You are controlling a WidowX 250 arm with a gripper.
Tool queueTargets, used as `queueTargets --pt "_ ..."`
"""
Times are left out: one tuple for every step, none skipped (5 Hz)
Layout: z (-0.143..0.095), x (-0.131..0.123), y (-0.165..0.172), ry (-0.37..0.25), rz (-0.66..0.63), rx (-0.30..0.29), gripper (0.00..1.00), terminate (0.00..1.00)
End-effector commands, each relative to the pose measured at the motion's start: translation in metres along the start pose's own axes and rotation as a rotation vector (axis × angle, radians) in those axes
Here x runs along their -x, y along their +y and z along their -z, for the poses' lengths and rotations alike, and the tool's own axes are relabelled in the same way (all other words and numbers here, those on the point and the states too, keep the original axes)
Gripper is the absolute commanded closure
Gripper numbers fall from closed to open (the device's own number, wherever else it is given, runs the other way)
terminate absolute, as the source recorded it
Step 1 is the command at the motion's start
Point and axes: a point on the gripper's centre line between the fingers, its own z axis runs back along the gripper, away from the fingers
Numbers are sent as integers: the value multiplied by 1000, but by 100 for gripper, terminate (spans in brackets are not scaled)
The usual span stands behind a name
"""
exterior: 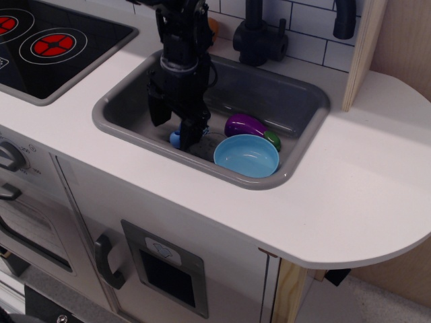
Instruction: Take spoon out of bowl sink
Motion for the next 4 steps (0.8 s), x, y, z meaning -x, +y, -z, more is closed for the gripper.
queueTargets --pt "-74 3 15 -137 41 -5 0 0" --pt "-94 2 15 -176 70 27 0 0" --pt "-94 2 15 -176 70 27 0 0" --pt "-94 2 15 -176 70 27 0 100"
